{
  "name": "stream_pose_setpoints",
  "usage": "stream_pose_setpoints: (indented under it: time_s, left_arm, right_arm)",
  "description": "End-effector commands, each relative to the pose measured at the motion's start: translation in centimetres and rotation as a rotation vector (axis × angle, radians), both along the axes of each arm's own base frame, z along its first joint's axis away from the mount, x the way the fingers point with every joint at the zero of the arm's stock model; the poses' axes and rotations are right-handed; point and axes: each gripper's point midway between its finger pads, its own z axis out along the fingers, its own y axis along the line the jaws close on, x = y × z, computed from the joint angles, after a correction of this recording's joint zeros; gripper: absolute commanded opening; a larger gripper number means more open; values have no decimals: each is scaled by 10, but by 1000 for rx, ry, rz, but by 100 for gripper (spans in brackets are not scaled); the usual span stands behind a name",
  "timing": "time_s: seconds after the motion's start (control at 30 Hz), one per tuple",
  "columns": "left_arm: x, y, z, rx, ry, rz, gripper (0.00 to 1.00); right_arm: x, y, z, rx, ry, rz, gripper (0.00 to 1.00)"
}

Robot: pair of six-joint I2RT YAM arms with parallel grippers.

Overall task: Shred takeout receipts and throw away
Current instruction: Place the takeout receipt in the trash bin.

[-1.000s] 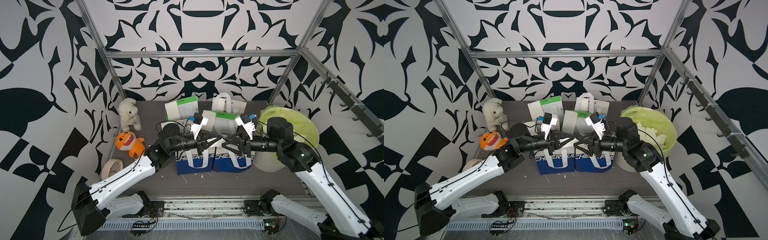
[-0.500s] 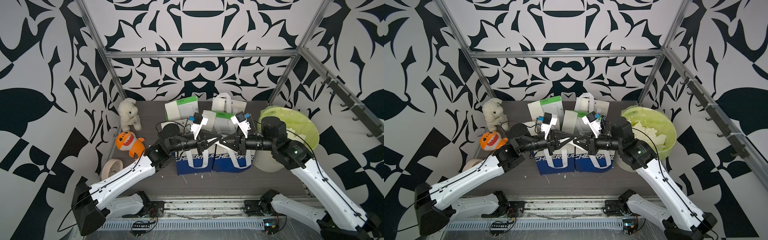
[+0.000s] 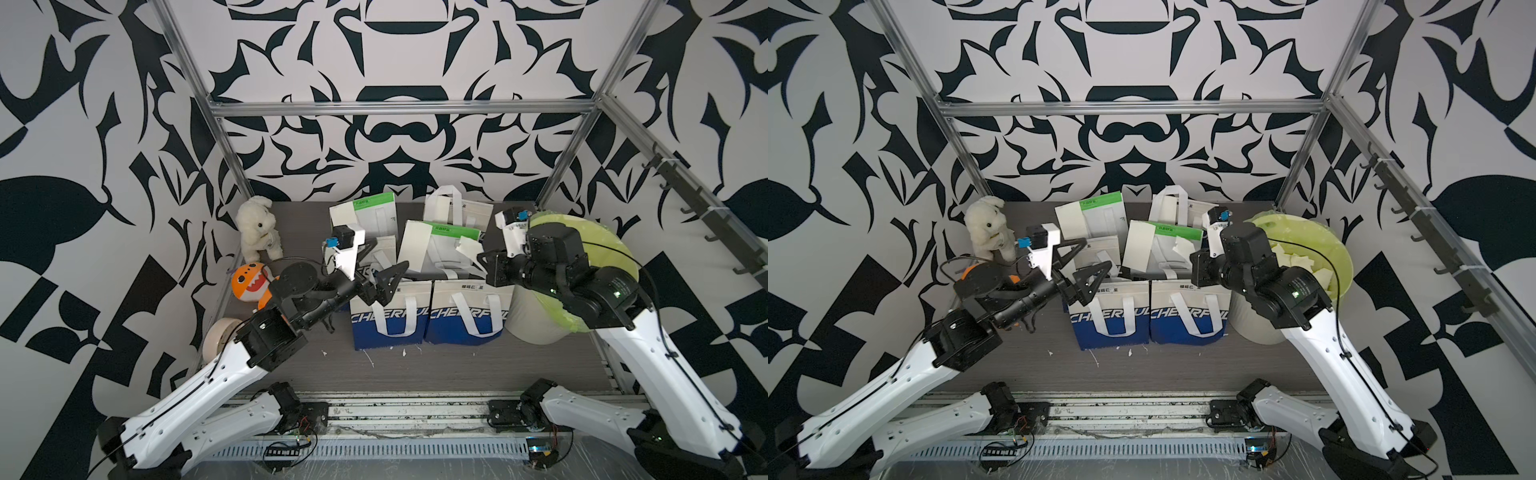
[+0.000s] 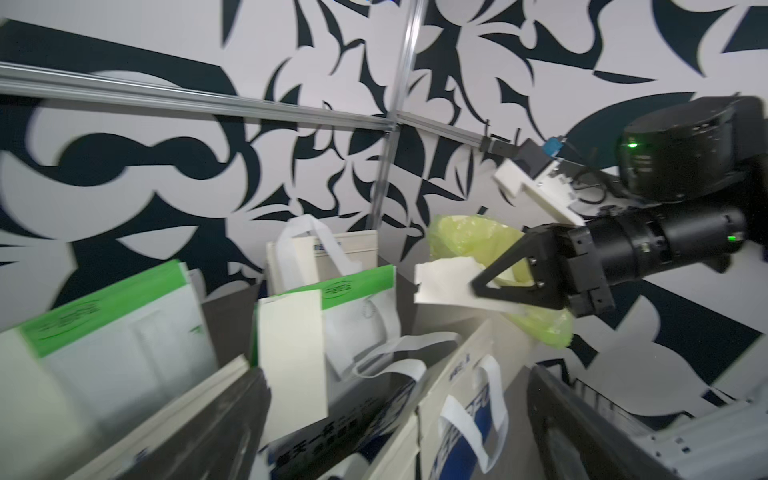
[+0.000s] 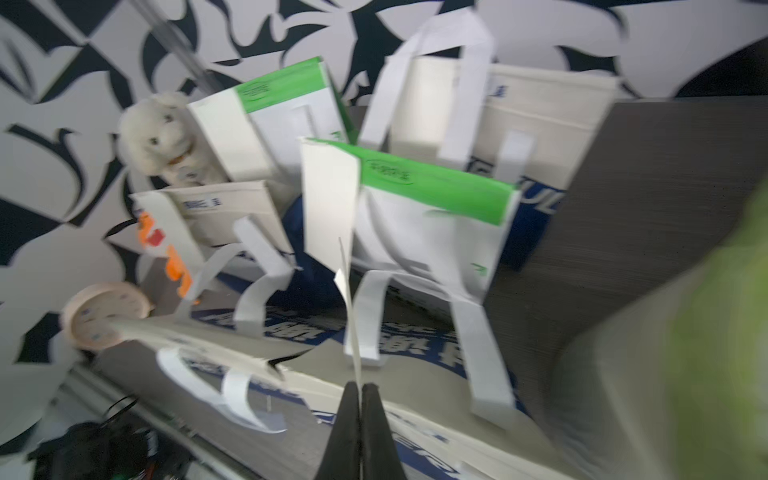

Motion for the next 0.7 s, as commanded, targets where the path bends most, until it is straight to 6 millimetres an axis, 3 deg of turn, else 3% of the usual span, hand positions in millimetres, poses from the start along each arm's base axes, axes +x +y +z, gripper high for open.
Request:
stream_pose_setpoints:
  time_s: [0.0, 0.13, 0.27, 0.37, 0.5, 0.63, 0.67]
  left_arm:
    - [10, 39, -29, 187, 16, 186, 99]
    - [0, 57, -41, 255, 24, 200, 99]
    - [-5, 67, -49, 260, 28, 217, 99]
    - [-8, 70, -51, 248, 23, 215, 99]
    - [-8, 75, -53, 252, 23, 231, 99]
    - [-10, 77, -58, 283, 29, 231, 99]
    - [-10, 78, -58, 288, 29, 236, 99]
  right_arm:
    - [-8, -77, 15, -200, -23, -295, 0]
    - [-14, -127, 18, -328, 18, -440, 0]
    - [-14, -158, 15, -355, 66, -502, 0]
    - [-10, -168, 4, -369, 129, -517, 0]
    - [1, -156, -11, -341, 175, -448, 3]
    - [3, -148, -14, -308, 185, -421, 59]
    - [3, -147, -14, -302, 187, -415, 67]
